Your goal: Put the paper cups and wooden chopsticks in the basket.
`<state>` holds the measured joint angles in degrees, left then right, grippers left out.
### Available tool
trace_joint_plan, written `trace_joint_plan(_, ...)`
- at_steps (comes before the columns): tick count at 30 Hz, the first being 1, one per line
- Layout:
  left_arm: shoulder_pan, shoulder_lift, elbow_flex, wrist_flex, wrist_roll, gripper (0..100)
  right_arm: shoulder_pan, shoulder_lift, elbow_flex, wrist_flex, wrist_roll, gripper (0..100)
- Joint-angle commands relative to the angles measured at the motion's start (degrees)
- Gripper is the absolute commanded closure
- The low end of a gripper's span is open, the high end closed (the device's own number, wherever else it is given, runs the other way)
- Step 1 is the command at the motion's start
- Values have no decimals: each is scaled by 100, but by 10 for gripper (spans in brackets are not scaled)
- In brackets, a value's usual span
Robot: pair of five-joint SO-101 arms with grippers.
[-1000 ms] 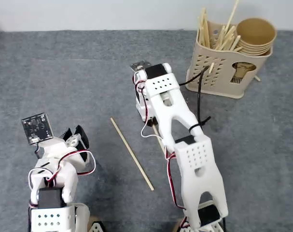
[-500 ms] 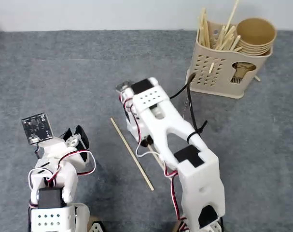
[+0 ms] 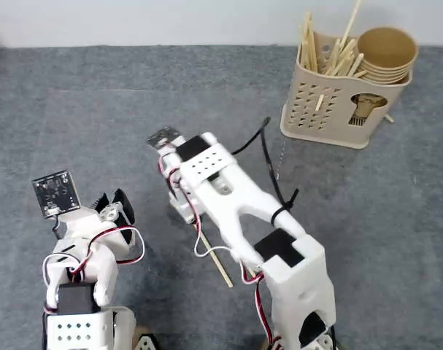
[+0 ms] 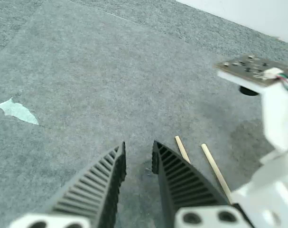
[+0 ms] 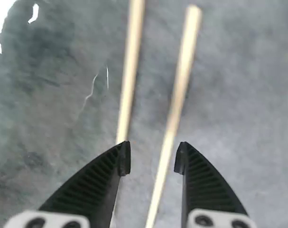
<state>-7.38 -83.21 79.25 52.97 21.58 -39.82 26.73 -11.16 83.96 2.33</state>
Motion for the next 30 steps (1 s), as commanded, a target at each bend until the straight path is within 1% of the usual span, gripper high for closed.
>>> trace_joint_plan(1,-53,35,-48,-132,-44,909,-127,-303,-26,-198,-202,823)
trace_joint_plan(7,-53,35,-48,-132,-44,909,-224,-48,-26,-259,-281,675)
trace_joint_plan(9,-53,35,-48,-132,-44,909,-233,-13,-26,-356,-281,648)
trace_joint_plan(15,-53,35,-48,-132,-53,909,-391,57,0,-637,-281,632)
trace_joint_plan(22,-53,35,-48,-132,-53,909,-312,813,-26,-646,-255,635)
trace_joint_plan(23,-53,35,-48,-132,-53,909,-251,892,-26,-646,-255,645)
trace_joint_plan(25,-53,35,-48,-132,-53,909,-101,1015,-88,-629,-246,703)
trace_joint_plan(30,-53,35,-48,-132,-53,909,356,1077,-185,-637,-237,943)
